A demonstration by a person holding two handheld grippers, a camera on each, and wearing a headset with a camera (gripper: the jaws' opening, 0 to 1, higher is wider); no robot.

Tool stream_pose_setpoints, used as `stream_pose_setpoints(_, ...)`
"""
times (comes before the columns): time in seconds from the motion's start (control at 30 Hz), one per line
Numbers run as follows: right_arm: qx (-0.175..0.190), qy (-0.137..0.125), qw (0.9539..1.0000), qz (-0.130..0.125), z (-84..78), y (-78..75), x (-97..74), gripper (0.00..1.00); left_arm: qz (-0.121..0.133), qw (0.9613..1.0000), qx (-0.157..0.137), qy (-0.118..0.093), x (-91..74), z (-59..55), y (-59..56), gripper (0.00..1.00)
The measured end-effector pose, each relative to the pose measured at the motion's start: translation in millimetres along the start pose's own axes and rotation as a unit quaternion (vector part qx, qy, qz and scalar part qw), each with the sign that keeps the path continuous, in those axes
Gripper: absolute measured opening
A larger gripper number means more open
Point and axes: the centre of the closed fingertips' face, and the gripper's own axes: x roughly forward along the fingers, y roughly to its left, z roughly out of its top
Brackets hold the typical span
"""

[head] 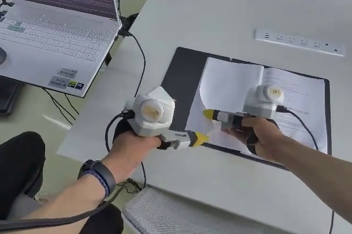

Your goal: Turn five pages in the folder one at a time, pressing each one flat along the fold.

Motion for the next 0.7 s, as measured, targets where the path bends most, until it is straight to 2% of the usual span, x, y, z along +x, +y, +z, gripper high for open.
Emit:
stream_pose_setpoints(0.1,0.003,0.001,1.0,-0.001,1.3,-7.1,2.1,0.0,0.001,1.0,-0.001,0.003,-0.5,-2.5,0.4,0.77)
stream_pose_setpoints(0.33,0.001,0.0,1.0,-0.002,2.0,-5.7,0.2,0.0,-0.002,0.9999,-0.001,0.013,-0.9,-9.3,-1.6,0.77)
stream_pose_setpoints(0.7,0.003,-0.006,1.0,-0.004,3.0,-6.6,-5.7,0.07,-0.007,0.9999,0.005,0.014,2.2,-5.3,-6.6,0.75)
